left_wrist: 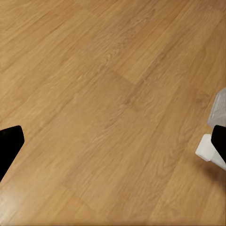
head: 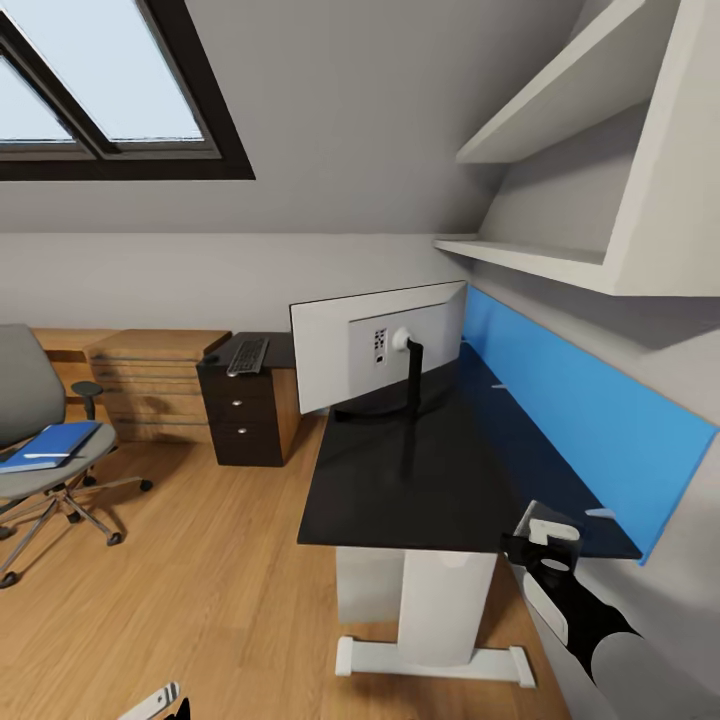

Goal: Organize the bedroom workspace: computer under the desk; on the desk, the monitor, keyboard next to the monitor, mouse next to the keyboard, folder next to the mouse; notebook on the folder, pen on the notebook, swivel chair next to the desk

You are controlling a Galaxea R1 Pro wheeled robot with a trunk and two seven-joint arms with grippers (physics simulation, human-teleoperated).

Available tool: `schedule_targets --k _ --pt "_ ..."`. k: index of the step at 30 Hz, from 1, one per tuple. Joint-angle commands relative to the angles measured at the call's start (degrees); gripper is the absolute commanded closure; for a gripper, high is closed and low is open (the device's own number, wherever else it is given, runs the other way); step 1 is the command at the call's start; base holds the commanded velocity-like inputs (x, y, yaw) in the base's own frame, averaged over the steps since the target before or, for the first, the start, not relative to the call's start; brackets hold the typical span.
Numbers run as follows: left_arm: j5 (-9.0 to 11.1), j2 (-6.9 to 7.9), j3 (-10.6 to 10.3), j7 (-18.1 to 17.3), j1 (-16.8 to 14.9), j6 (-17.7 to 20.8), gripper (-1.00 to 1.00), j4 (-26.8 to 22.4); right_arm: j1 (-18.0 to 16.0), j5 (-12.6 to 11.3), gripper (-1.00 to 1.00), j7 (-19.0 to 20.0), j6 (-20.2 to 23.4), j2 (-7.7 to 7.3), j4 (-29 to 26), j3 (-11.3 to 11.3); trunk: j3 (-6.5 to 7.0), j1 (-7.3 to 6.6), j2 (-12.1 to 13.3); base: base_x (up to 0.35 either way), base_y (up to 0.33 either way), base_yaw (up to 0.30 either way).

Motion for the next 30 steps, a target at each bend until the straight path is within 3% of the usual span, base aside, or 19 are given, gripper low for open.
schedule_targets --k 1,11,30 --pt "0.6 0.09 -0.3 0.4 0.0 -0.4 -1.0 -0.1 0.0 -0.6 -1.0 -0.4 0.8 -0.07 3.1 0.5 -0.06 0.0 0.0 -0.021 0.0 0.0" --pt "0.6 0.05 -0.3 0.4 0.0 -0.4 -1.0 -0.1 0.0 -0.6 -1.0 -0.4 0.7 -0.06 3.1 0.5 -0.06 0.0 0.0 -0.006 0.0 0.0" --pt "0.6 -0.04 -0.3 0.4 0.0 -0.4 -1.0 0.3 0.0 -0.6 -1.0 -0.4 0.7 -0.06 3.0 0.5 3.35 -4.17 7.6 0.0 0.0 0.0"
